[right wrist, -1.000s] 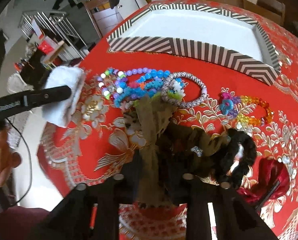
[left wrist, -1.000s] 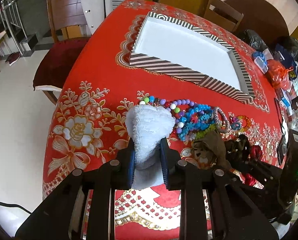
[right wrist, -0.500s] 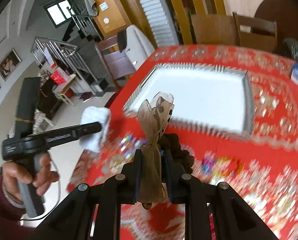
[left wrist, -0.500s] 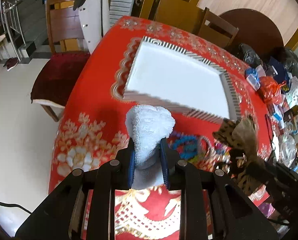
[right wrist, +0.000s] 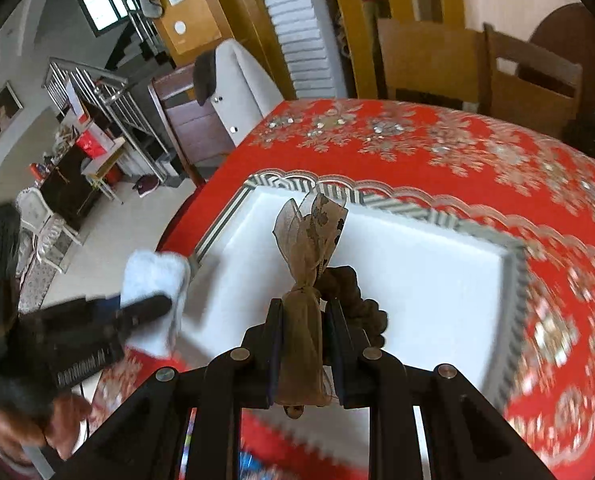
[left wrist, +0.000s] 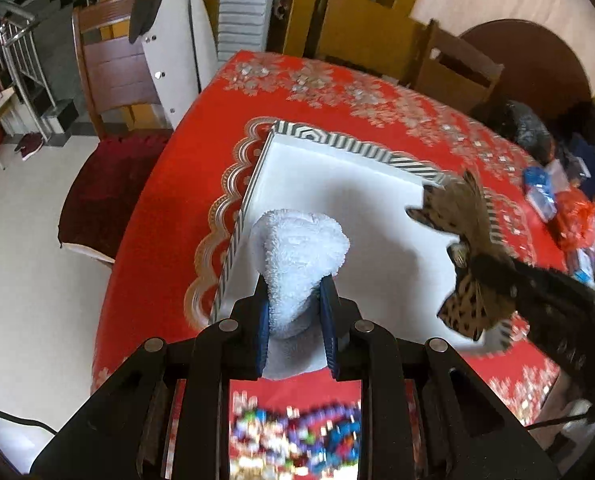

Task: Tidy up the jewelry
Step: 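Carry both scrunchies into the striped tray and open both grippers, then withdraw both grippers from the tray back toward the bracelets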

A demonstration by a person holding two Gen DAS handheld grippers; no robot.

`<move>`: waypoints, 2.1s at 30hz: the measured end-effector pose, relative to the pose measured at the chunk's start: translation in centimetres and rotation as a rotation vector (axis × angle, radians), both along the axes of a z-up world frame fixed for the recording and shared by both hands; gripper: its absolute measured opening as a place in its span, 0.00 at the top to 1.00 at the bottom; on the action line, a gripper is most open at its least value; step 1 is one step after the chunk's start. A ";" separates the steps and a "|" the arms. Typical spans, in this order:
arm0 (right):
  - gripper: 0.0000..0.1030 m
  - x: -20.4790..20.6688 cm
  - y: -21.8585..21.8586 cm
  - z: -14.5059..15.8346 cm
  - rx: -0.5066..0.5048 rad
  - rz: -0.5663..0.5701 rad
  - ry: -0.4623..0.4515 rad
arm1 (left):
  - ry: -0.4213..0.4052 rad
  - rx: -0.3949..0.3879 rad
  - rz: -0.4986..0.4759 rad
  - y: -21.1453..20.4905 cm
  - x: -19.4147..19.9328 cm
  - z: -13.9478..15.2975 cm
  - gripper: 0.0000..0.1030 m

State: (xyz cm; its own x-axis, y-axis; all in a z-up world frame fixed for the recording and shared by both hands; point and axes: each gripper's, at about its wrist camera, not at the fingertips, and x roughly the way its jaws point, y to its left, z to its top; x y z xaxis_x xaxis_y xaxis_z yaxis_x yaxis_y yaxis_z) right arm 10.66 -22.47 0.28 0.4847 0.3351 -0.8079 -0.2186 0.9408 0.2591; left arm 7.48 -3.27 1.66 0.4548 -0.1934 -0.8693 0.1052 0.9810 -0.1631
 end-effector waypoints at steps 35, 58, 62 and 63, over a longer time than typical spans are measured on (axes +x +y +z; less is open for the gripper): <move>0.47 -5.6 -6.0 4.5 0.139 -0.107 -0.128 | -0.064 0.027 0.070 -0.4 -2.1 0.8 0.43; 0.46 -15.0 -4.1 5.4 0.086 -0.148 -0.106 | -0.117 0.076 0.116 5.5 -11.6 4.0 0.43; 0.46 -17.7 -6.0 5.4 0.057 -0.231 -0.110 | -0.126 0.060 0.068 4.7 -11.8 4.5 0.42; 0.46 -18.4 -6.5 5.4 0.049 -0.245 -0.108 | -0.127 0.062 0.055 4.5 -11.9 4.6 0.42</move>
